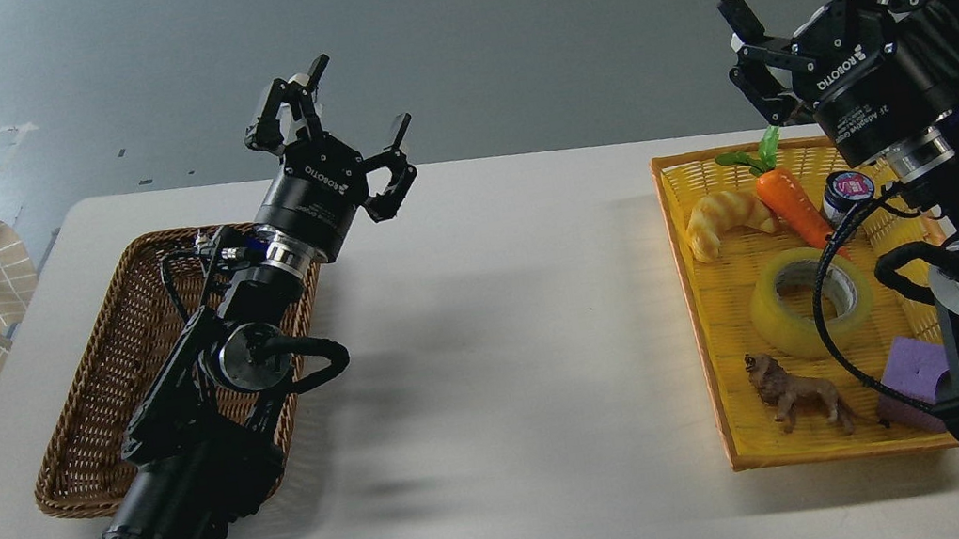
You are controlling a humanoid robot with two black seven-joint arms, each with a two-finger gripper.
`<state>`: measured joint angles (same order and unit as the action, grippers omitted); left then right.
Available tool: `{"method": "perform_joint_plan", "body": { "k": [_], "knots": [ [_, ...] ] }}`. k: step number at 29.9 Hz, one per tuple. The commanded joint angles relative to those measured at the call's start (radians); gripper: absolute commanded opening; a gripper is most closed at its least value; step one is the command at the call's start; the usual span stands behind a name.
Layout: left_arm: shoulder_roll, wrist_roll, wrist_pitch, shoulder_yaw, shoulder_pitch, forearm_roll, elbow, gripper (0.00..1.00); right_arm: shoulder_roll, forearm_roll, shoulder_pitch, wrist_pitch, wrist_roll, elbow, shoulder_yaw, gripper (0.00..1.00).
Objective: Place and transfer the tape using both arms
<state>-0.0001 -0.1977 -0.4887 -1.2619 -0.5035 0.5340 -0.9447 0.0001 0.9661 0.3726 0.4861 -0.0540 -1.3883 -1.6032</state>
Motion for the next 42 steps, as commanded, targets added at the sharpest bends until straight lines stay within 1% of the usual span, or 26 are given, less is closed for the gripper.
{"method": "perform_joint_plan", "body": {
  "k": [1, 38, 42],
  "knots": [
    [0.000, 0.000, 0.000, -0.001, 0.000, 0.001, -0.031, 0.98, 0.000, 0.000, 0.002, 0.000, 0.000, 0.005, 0.028, 1.00],
    [0.000, 0.000, 0.000, -0.007, 0.002, -0.002, -0.045, 0.98, 0.000, 0.000, -0.009, 0.002, -0.001, -0.014, 0.046, 1.00],
    [0.000, 0.003, 0.000, -0.005, 0.002, -0.002, -0.065, 0.98, 0.000, -0.001, -0.011, 0.003, -0.001, -0.015, 0.051, 1.00]
  ]
}}
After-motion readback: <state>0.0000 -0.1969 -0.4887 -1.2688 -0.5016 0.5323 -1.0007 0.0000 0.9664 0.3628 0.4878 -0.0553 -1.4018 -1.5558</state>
